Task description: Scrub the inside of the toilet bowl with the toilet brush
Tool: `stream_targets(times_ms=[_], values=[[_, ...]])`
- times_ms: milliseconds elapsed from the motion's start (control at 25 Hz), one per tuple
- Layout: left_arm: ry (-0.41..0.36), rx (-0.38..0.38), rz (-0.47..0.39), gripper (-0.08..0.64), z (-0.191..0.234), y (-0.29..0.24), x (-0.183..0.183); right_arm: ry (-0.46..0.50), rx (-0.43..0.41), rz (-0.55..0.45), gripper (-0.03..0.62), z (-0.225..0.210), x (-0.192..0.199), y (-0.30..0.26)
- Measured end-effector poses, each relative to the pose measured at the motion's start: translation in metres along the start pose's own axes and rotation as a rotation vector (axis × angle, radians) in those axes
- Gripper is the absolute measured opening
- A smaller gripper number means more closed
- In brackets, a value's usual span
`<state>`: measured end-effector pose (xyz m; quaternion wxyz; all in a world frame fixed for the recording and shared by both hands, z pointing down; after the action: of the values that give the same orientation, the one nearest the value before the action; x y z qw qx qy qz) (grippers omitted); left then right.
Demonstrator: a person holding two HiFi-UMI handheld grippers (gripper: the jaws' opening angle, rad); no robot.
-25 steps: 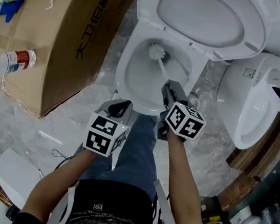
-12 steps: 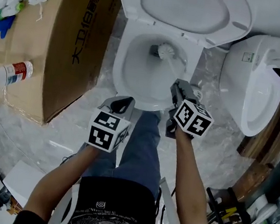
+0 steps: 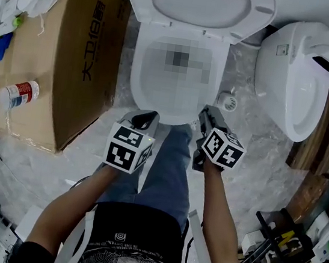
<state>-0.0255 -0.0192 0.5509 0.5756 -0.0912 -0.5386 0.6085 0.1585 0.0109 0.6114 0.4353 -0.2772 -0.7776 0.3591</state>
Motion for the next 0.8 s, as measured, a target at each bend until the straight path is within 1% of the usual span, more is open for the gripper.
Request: stream_targets(times_ms=[200, 440, 640, 720, 800], values=[[-0.03, 0.032, 0.011, -0.006, -0.002, 0.002, 0.009, -0.031, 0.018, 0.011, 0.15, -0.001, 0.03, 0.02], [-0.02, 0.037, 0.008, -0.006, -0.001, 0.006, 0.018, -0.072, 0.007, 0.054, 0.15, 0.015, 0.068, 0.035], [0.009, 0.017, -0.001, -0.006, 0.001, 0.013, 0.023, -0.083, -0.048, 0.095, 0.15, 0.037, 0.089, 0.04], [0.025, 0.002, -0.01, -0.006, 0.005, 0.014, 0.023, -0.076, -0.077, 0.105, 0.15, 0.045, 0.09, 0.035], [0.039, -0.009, -0.014, -0.006, 0.007, 0.014, 0.024, -0.05, -0.108, 0.112, 0.15, 0.054, 0.086, 0.029]])
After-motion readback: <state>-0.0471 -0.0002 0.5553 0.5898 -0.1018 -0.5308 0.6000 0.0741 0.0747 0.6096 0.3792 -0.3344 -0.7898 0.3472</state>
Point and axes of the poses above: the fingertips, and each gripper's own axes: y backward along the fingers, z to its left, x out of its underside, the point moved 2 cm from there along y, backward along the fingers, and after that the axes turned 7 degrees about -z, right-handed, at the moved point
